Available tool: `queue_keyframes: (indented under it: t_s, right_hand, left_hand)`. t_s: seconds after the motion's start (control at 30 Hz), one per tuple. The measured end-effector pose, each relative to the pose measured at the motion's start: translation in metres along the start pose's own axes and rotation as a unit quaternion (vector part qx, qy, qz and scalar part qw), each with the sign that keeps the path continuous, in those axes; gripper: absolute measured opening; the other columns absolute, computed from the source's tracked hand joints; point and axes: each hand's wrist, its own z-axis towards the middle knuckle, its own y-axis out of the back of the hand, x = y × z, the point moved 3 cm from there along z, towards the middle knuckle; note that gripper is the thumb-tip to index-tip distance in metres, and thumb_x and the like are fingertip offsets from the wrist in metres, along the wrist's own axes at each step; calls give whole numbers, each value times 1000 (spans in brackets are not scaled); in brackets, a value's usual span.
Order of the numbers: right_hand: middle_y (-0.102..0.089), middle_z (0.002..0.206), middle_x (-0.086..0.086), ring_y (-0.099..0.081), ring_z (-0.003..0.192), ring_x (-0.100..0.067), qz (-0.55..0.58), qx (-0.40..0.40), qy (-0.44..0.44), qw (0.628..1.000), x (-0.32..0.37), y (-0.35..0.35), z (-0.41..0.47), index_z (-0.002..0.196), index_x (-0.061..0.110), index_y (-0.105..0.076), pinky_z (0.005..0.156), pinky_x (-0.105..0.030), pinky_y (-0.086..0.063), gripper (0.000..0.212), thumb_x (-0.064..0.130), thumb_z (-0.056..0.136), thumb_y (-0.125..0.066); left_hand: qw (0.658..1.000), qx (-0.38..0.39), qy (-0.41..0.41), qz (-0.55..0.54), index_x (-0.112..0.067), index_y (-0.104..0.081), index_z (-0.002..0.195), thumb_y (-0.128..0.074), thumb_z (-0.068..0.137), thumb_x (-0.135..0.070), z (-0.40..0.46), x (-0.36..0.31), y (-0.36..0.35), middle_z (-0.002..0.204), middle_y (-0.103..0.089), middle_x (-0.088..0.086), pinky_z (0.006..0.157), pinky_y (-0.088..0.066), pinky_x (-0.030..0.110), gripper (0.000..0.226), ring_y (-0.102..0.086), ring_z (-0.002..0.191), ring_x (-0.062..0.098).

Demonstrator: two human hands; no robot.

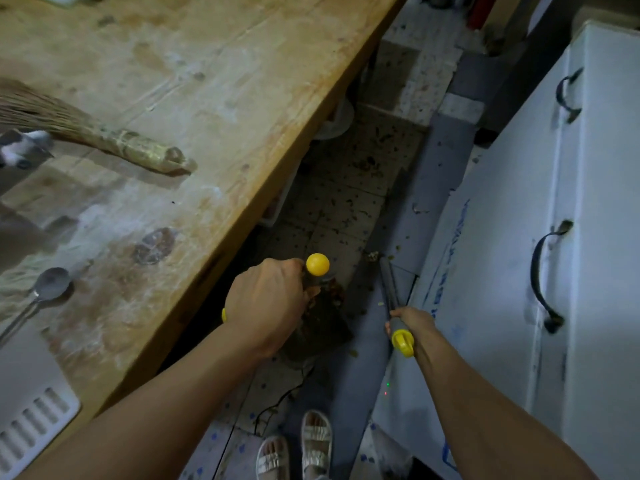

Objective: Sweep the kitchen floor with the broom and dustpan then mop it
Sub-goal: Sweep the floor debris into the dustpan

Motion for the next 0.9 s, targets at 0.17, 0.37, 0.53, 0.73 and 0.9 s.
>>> queue_keyframes:
  t_s: [0.17,0.37,0.53,0.73,0.9]
  right_hand:
    - [-49,41,-16,-46,22,-16,-14,25,-12,1000,1,-20,19,67,-4,-45,27,-18,-40,24,-10,90,-49]
    - [-58,74,-15,-57,50,-22,-104,108,-38,988,-18,-47,68,88,-4,-57,41,-22,-42,26,15,74,-66]
    - [-58,53,-12,-56,38,-18,-108,143,-33,983,7,-63,30,73,-2,-53,39,-17,-42,17,5,88,-57]
    - [-55,71,-11,-53,58,-20,-78,160,-34,983,15,-69,11,78,5,-53,50,-26,-45,10,8,87,-57]
    - [-47,62,-13,-47,38,-20,-49,165,-48,984,-3,-72,-18,72,0,-47,32,-17,-38,21,3,92,-46]
  left_hand:
    - [1000,6,23,13,-23,-55,107,-50,91,-53,15,1,-1,75,-51,-3,55,-42,30,34,-56,69,22]
    - [999,18,48,8,-23,-55,105,-51,90,-52,18,6,0,73,-48,-2,58,-46,32,33,-59,73,25]
    - [997,24,71,4,-23,-54,110,-50,91,-51,9,12,4,73,-49,-4,57,-44,30,34,-54,68,21]
    - [996,20,92,2,-25,-53,115,-51,92,-49,-12,19,9,71,-47,-5,54,-39,29,34,-49,63,18]
    - [994,21,103,-8,-23,-54,107,-52,92,-48,-40,27,14,71,-47,-5,55,-42,29,29,-52,65,19]
